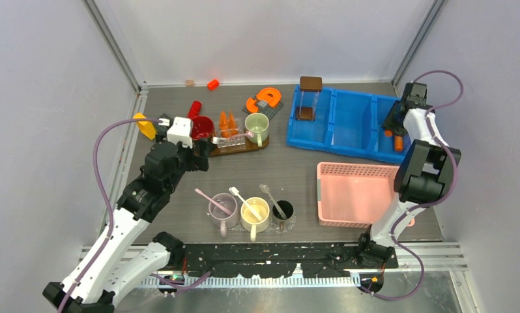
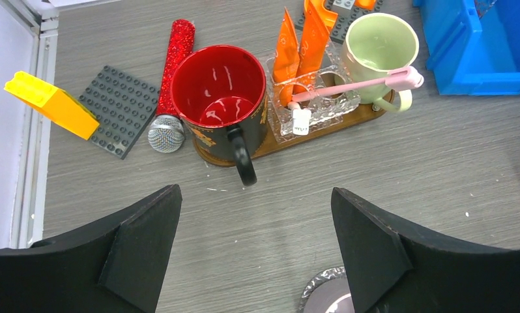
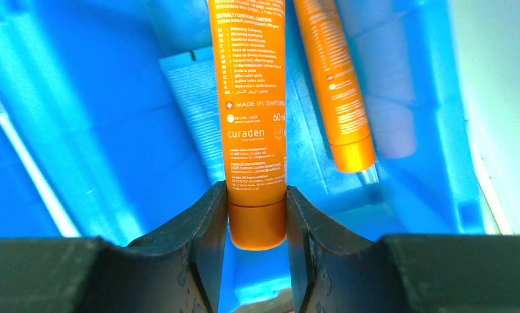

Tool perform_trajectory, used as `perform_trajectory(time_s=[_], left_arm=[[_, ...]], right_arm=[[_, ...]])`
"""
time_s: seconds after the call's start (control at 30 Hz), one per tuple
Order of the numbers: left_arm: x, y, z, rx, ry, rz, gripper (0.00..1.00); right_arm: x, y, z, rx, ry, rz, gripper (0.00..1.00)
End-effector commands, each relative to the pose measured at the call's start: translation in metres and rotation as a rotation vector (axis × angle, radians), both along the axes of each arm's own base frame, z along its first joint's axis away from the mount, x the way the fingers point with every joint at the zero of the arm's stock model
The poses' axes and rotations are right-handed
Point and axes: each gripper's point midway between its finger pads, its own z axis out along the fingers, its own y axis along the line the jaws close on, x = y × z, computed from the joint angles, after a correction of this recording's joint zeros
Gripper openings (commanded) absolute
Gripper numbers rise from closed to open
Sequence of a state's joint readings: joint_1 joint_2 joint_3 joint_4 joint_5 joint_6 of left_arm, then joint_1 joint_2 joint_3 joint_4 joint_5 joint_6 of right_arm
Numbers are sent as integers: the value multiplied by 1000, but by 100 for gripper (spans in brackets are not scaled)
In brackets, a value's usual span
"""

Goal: Prepare toiletry sets of a toothbrush and toothpaste on the tray
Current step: Pick up the toothpaste from the storage box.

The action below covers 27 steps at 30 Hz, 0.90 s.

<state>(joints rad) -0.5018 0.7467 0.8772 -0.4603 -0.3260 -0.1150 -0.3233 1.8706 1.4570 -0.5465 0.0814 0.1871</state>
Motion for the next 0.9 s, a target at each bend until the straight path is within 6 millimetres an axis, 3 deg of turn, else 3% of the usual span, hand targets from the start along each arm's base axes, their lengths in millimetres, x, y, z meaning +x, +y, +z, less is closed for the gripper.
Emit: perform_trajectory(time_s=[0.0,0.03,0.33,0.5,0.6,0.87], left_arm=[[2,-3,16,-33,-64,-17,88],[2,-4,17,-34,-66,-18,88],[-2,-6,23,-63,-85,-38,88],[-6,-15,30,-106,-93,-82,87],[-8,-21,37,-139,-98,-108,88],[-11,-46,59,-249,-70,-195,91]], right_arm=[[9,3,68,-57,-190,-20,1],[7,5,68,-48,-199,-35,1],[-7,42,139,-41,-435,-29,1],[-23,85,170,-37,-538,58,1],[-33,108,176,-26,-584,110,1],[-64,183,216,56,-765,327,1]])
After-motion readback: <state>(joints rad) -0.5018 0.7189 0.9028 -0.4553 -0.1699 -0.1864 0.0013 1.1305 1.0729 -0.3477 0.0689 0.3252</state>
